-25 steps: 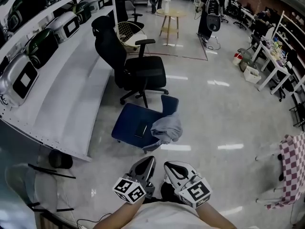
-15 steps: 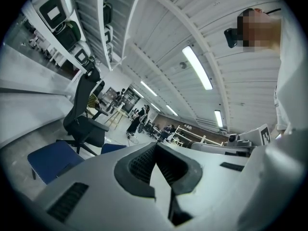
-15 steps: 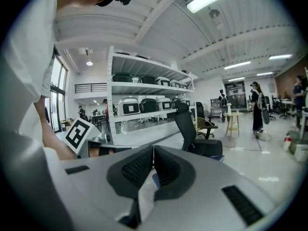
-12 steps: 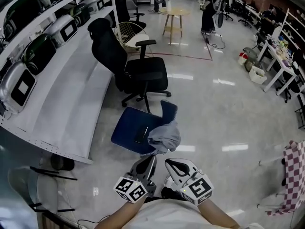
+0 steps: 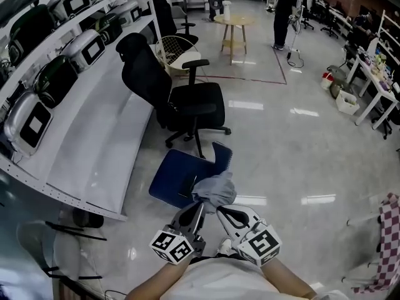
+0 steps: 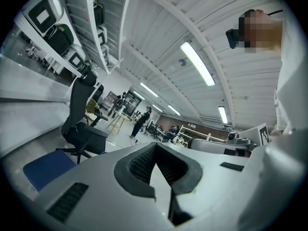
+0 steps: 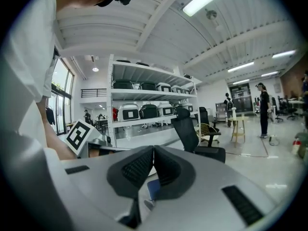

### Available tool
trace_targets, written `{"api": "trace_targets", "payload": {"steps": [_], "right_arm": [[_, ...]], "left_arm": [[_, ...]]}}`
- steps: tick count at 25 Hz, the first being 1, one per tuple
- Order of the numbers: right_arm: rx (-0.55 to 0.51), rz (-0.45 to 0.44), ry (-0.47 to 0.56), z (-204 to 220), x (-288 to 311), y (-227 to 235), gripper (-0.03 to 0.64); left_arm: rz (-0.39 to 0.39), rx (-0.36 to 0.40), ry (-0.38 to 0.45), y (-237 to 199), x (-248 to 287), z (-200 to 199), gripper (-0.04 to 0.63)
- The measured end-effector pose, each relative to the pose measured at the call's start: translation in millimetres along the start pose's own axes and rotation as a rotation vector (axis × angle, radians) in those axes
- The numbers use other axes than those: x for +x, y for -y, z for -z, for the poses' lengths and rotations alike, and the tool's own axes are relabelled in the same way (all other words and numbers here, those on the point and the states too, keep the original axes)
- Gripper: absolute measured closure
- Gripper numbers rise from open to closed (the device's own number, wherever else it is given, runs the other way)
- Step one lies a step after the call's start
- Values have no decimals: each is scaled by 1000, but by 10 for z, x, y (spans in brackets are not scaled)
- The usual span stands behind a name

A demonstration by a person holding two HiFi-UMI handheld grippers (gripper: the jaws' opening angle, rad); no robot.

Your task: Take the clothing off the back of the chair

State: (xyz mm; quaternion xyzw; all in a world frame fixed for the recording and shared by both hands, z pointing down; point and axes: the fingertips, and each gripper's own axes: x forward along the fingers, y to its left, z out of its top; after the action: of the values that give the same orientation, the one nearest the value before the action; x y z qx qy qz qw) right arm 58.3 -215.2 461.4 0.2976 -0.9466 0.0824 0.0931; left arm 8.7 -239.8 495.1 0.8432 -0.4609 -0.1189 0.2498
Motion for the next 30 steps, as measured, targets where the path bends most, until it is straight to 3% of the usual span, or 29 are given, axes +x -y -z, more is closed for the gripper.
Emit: {"api": "trace_targets", "payload": {"steps": [10,19,23,30], "right_arm": [[47,-60,28,55,8,260,600],[16,-83,-20,137,144,193,600],[11,-47,-52,185,174,224,600],[25,40,-77,110,323,310,600]], "left_arm": [[-111,18,-8,-108,66,50,586],[-131,-21,-11,-274,41,103,586],[-117,-59,-29,-420,100,167,586],[-16,-91,-57,-541,310,67,586]]}}
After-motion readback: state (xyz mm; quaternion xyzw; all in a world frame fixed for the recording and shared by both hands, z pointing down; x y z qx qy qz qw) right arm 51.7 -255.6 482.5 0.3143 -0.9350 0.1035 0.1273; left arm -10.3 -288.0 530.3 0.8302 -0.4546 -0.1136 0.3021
